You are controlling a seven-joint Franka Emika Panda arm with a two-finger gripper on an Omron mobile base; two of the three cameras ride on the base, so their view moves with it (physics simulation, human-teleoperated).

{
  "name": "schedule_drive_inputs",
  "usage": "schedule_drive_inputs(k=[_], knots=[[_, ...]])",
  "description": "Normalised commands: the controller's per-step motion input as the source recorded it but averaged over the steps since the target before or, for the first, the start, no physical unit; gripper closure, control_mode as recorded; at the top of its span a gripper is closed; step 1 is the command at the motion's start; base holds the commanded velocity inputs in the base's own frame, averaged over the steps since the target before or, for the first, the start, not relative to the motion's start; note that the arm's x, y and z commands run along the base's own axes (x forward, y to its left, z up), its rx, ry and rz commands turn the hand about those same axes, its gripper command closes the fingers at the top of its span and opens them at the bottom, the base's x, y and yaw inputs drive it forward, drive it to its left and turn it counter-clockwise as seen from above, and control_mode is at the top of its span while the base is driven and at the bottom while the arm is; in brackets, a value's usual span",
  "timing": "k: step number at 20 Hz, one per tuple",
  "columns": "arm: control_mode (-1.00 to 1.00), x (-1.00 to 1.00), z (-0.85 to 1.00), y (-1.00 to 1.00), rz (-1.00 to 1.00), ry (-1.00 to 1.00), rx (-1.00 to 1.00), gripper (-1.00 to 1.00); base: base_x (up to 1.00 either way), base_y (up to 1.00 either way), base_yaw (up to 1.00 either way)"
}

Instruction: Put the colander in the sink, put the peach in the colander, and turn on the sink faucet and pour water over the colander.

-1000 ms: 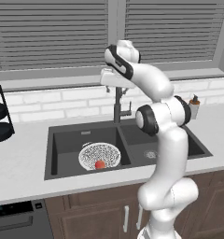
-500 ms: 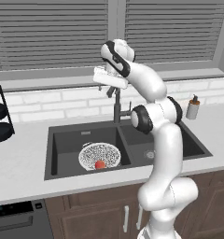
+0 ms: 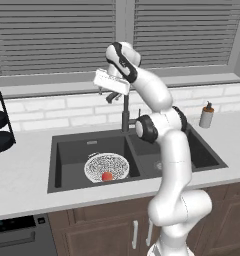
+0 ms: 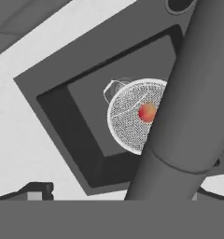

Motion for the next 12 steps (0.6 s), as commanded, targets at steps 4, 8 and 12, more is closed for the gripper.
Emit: schedule_drive_inputs(k=[4,8,12], knots=[[-1.00,0.00,-0.36,0.82,-0.16,0.09,0.03,-1.00,0.00,0.00,0.00],[-1.00,0.00,-0.34,0.77,-0.17,0.08,0.03,-1.00,0.00,0.00,0.00],[-1.00,-0.35,-0.16,0.33,-0.16,0.03,0.02,-1.00,0.00,0.00,0.00]])
